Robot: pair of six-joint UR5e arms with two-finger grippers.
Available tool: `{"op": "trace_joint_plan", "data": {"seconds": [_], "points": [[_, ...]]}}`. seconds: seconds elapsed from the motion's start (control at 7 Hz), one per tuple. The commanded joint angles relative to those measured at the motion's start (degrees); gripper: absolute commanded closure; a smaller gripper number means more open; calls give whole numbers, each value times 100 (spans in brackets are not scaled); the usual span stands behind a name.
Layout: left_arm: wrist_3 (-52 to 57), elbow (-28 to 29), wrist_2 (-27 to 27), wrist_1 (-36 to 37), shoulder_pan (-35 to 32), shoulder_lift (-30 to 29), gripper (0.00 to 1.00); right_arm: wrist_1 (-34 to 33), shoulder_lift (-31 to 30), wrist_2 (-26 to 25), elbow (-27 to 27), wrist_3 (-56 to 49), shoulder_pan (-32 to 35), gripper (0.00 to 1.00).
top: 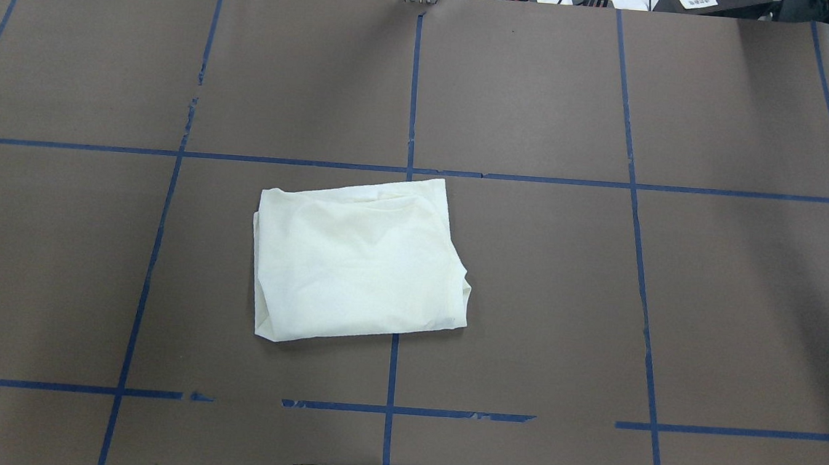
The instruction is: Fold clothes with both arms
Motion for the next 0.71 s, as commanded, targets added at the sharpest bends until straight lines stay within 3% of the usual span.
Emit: {"op": "trace_joint_plan", "data": {"seconds": [0.0,0.14,0.29,0.43,0.57], "points": [[218,458,-214,-36,-670,317,1,11,-610,100,67,-96,389,0],[740,538,-223,-1,-1065,334,1,11,-802,92,110,-79,400,0],[1598,721,-675,-45,-1382,691,1,11,-830,274,93,-79,557,0],[1772,706,-1062,7,-1585,895,1,11,-831,528,111,-70,619,0],[1782,766,-1023,25,-1579,888,1,3,-831,775,85,-70,637,0]]}}
